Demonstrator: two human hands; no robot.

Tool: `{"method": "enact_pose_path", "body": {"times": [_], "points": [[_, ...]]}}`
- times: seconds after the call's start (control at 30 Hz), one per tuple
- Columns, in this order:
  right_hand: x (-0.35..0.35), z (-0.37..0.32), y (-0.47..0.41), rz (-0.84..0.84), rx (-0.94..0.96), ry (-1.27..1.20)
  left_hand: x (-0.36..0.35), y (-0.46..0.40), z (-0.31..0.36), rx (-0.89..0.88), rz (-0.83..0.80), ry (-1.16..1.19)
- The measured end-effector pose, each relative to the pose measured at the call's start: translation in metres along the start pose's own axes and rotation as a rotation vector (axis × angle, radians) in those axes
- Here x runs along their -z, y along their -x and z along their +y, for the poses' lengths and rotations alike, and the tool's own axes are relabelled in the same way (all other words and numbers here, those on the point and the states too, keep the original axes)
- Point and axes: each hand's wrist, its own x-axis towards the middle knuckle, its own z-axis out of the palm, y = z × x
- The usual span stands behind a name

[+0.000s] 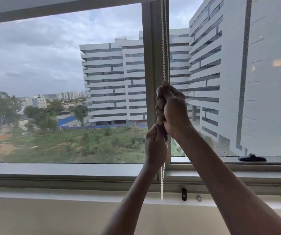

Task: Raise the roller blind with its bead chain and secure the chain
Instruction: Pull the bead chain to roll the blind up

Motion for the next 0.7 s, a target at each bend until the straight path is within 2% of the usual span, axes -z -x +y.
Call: {"method": "enact_pose_path", "body": {"times": [0.23, 0.33, 0.47, 0.7], "points": [[0.011, 0.033, 0.029, 0.047, 0.105, 0.183, 0.030, -0.042, 0.031, 0.295, -0.162, 0.261], [0.020, 0.058, 0.050, 0.050, 0.100, 0.254, 0.034, -0.062, 0.063, 0.365, -0.204, 0.325], [0.020, 0.079, 0.064, 0.043, 0.064, 0.229, 0.024, -0.068, 0.088, 0.412, -0.342, 0.428], [0.021, 0.075, 0.066, 0.051, 0.039, 0.238, 0.010, -0.061, 0.087, 0.389, -0.184, 0.524]]}}
